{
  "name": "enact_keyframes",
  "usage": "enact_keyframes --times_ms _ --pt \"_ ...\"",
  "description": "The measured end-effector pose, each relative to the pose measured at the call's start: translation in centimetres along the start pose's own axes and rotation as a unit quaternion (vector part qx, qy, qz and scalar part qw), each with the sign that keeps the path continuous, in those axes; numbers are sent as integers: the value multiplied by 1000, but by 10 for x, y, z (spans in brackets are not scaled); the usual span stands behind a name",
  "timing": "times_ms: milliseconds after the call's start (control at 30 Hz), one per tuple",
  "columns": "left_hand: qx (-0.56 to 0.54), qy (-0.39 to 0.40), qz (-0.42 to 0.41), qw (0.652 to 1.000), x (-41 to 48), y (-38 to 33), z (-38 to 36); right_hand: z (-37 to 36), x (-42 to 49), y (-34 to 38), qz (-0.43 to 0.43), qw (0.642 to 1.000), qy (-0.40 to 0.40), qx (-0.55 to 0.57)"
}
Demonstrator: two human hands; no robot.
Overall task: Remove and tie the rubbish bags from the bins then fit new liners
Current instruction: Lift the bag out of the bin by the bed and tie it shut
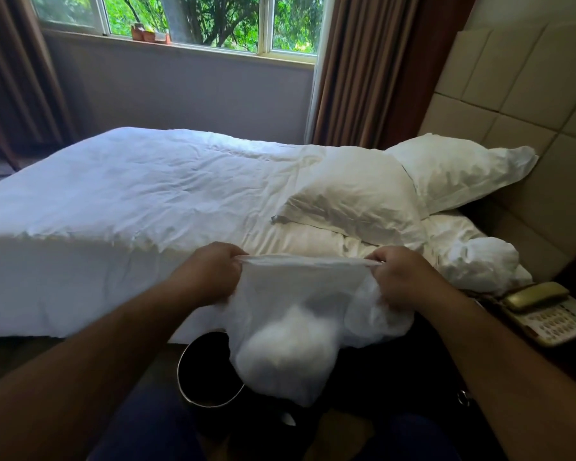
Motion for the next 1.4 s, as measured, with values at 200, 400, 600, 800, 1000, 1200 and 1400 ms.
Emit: enact_keyframes --times_ms 200,400,600,800,1000,1200,1400 --pt "-270 24 154 950 -19 5 1 8 -15 6 -76 977 7 197" --pt "-424 59 149 891 -26 -16 13 3 -26 21 -160 874 76 452" --pt "-419 137 61 896 -33 -39 35 25 -32 43 -123 815 115 554" --pt "-341 17 -10 940 -27 -49 58 44 -43 62 -13 839 162 519" --pt "-267 -140 -84 950 -24 -62 81 63 -39 73 98 922 -24 373" --pt "-120 -209 -152 958 -20 -71 91 80 -39 96 123 929 -99 335" --pt "-95 -171 -172 965 -10 -77 88 91 -28 102 205 943 -233 117"
Point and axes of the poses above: each hand's wrist, its own x-axis towards the middle knuckle, its own z-axis out of the back of the hand, y = z × x, the point moved 8 cm from there along x, towards the middle knuckle, and after that the axes turned 12 degrees about -y, right-handed, at the moved point
